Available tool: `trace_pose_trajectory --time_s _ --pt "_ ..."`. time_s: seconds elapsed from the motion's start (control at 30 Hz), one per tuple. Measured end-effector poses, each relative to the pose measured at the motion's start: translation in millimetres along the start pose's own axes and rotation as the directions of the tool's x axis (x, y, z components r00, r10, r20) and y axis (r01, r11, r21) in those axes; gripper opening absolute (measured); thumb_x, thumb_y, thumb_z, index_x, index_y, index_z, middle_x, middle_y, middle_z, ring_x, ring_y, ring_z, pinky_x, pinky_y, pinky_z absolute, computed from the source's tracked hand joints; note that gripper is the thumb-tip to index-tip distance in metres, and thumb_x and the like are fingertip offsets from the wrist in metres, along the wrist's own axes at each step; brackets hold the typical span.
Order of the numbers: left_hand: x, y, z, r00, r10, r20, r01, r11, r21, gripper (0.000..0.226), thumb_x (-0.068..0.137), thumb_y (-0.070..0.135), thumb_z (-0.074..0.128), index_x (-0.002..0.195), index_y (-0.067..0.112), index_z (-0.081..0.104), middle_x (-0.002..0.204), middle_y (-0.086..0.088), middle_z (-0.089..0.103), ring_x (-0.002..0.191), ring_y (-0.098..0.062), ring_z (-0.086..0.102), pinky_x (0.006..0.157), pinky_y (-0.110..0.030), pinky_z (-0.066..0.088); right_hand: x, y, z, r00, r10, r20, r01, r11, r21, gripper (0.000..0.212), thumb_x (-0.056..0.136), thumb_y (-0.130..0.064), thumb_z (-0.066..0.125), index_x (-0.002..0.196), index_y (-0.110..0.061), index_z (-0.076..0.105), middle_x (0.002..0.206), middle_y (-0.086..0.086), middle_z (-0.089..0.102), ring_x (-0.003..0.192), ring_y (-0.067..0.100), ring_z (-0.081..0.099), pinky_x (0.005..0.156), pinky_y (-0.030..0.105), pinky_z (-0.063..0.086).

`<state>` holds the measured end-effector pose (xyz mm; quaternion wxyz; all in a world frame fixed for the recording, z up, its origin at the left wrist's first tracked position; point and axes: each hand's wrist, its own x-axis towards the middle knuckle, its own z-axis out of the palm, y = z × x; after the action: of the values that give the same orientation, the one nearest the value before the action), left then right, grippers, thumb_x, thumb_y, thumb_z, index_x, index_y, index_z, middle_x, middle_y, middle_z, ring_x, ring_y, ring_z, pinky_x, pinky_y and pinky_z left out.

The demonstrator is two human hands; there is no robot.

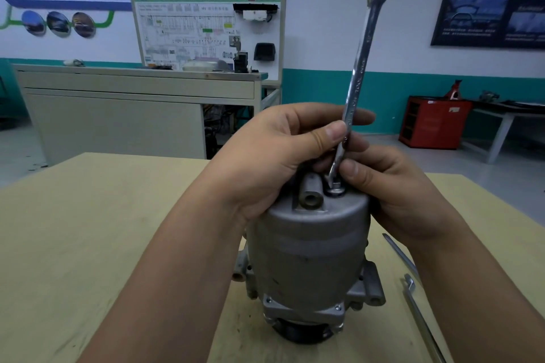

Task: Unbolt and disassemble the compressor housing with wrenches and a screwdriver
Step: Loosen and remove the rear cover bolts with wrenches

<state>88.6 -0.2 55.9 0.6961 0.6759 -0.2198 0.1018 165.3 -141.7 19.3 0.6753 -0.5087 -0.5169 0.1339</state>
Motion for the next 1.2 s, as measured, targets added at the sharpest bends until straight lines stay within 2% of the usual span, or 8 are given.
trace_pose_trajectory --time_s 0.2,0.3,0.43,0.5,0.63,0.83,0.93,1.2 --pt "0.6 -2.1 -0.4 0.998 0.03 -0.064 -0.034 0.998 -0.059 0.009 0.067 0.013 0.06 0.075 0.01 0.062 0.061 0.001 0.066 0.055 -0.005 0.061 0.054 -0.014 0.049 1.0 2.2 -2.1 1.0 -0.005 -0.03 0.003 0.998 -0.065 0.029 0.071 -0.041 0.069 0.095 -0.027 0.076 0.096 -0.008 0.069 0.097 0.007 0.064 0.083 0.018 0.049" --pt "0.2 -1.9 -1.6 0.996 0.037 -0.08 -0.04 0.999 -0.031 0.013 0.065 0.015 0.062 0.075 0.008 0.058 0.061 0.0 0.066 0.056 -0.006 0.06 0.055 -0.014 0.049 1.0 2.2 -3.3 0.999 0.014 -0.033 -0.017 0.997 -0.079 0.037 0.068 -0.052 0.072 0.094 -0.026 0.076 0.099 -0.003 0.067 0.1 0.011 0.062 0.086 0.02 0.049" --pt "0.6 -1.9 -1.7 0.995 0.035 -0.095 -0.036 0.999 -0.008 0.018 0.067 0.014 0.069 0.073 0.007 0.054 0.064 -0.003 0.065 0.059 -0.011 0.059 0.06 -0.02 0.049 0.7 1.5 -4.8 0.999 0.035 -0.04 -0.04 0.992 -0.122 0.054 0.062 -0.056 0.076 0.095 -0.013 0.074 0.109 0.026 0.054 0.102 0.023 0.059 0.09 0.03 0.048" --pt "1.3 -2.6 -1.7 0.993 0.025 -0.117 -0.027 1.0 -0.009 0.022 0.068 0.009 0.075 0.07 0.008 0.053 0.068 -0.009 0.061 0.064 -0.019 0.055 0.064 -0.025 0.048 1.0 1.4 -5.2 0.999 0.035 -0.036 -0.04 0.991 -0.129 0.053 0.064 -0.053 0.076 0.096 -0.01 0.073 0.109 0.03 0.052 0.103 0.029 0.057 0.091 0.035 0.047" --pt "1.6 -3.7 -2.0 0.99 0.033 -0.137 -0.038 0.999 -0.037 0.015 0.067 0.008 0.068 0.07 0.007 0.054 0.066 -0.006 0.06 0.065 -0.019 0.055 0.065 -0.025 0.049 1.7 1.4 -5.5 1.0 0.008 -0.021 -0.009 0.997 -0.078 0.038 0.07 -0.046 0.074 0.093 -0.015 0.076 0.103 0.008 0.063 0.103 0.02 0.06 0.091 0.029 0.049" --pt "-1.2 -0.4 -3.9 0.998 0.053 -0.016 -0.054 0.987 -0.152 0.003 0.072 0.015 0.072 0.07 0.014 0.073 0.072 -0.003 0.07 0.067 -0.01 0.067 0.065 -0.021 0.055 1.7 0.3 -3.4 1.0 0.017 -0.02 -0.017 0.999 -0.042 0.034 0.068 -0.047 0.075 0.089 -0.02 0.077 0.103 -0.004 0.068 0.105 0.013 0.061 0.086 0.021 0.049" --pt "-1.9 2.2 -4.6 0.998 0.053 0.03 -0.046 0.977 -0.208 0.022 0.071 0.029 0.061 0.077 0.014 0.076 0.076 -0.001 0.071 0.073 -0.01 0.068 0.07 -0.021 0.055 1.4 -0.3 -1.7 1.0 0.014 -0.016 -0.015 0.999 -0.041 0.029 0.069 -0.047 0.073 0.085 -0.022 0.077 0.099 -0.006 0.069 0.101 0.011 0.063 0.083 0.019 0.049" --pt "-2.3 0.2 -1.7 0.996 0.084 -0.002 -0.083 0.987 -0.136 0.017 0.058 0.033 0.067 0.065 0.019 0.073 0.066 0.001 0.068 0.064 -0.01 0.062 0.063 -0.02 0.052 1.0 1.3 -1.6 0.999 0.017 -0.041 -0.021 0.995 -0.101 0.028 0.07 -0.051 0.071 0.082 -0.027 0.077 0.088 -0.005 0.065 0.089 0.008 0.062 0.079 0.018 0.049"
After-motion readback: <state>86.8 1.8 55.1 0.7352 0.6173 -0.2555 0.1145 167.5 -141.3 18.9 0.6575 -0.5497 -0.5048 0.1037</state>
